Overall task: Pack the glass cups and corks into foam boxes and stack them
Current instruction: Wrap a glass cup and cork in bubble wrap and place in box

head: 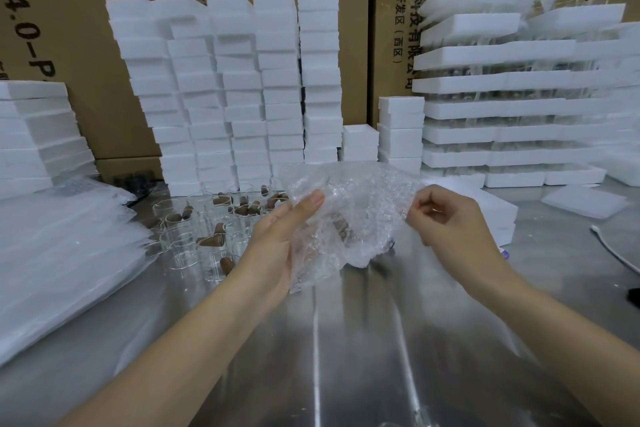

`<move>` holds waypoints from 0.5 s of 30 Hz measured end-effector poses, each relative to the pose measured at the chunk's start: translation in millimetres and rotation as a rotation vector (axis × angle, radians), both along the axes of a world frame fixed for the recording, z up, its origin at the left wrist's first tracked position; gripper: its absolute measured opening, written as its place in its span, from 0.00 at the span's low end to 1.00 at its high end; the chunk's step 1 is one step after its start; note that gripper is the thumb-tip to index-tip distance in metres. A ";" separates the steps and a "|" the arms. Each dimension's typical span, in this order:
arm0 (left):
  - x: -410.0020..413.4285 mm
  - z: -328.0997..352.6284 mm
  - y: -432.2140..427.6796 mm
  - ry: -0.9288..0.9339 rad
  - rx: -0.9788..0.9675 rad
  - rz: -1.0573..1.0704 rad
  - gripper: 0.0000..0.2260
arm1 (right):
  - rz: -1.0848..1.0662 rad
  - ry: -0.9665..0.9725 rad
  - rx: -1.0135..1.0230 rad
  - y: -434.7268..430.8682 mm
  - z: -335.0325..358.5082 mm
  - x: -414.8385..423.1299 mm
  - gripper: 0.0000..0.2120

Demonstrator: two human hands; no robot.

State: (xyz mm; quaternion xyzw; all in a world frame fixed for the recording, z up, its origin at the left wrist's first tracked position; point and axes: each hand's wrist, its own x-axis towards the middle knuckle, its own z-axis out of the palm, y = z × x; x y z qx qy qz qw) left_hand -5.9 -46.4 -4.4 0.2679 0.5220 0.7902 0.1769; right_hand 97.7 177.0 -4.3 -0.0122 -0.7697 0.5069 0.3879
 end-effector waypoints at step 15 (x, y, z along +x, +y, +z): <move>3.1 6.6 -7.2 -0.076 -0.004 0.030 0.24 | 0.268 -0.278 0.390 -25.4 -4.6 7.8 0.17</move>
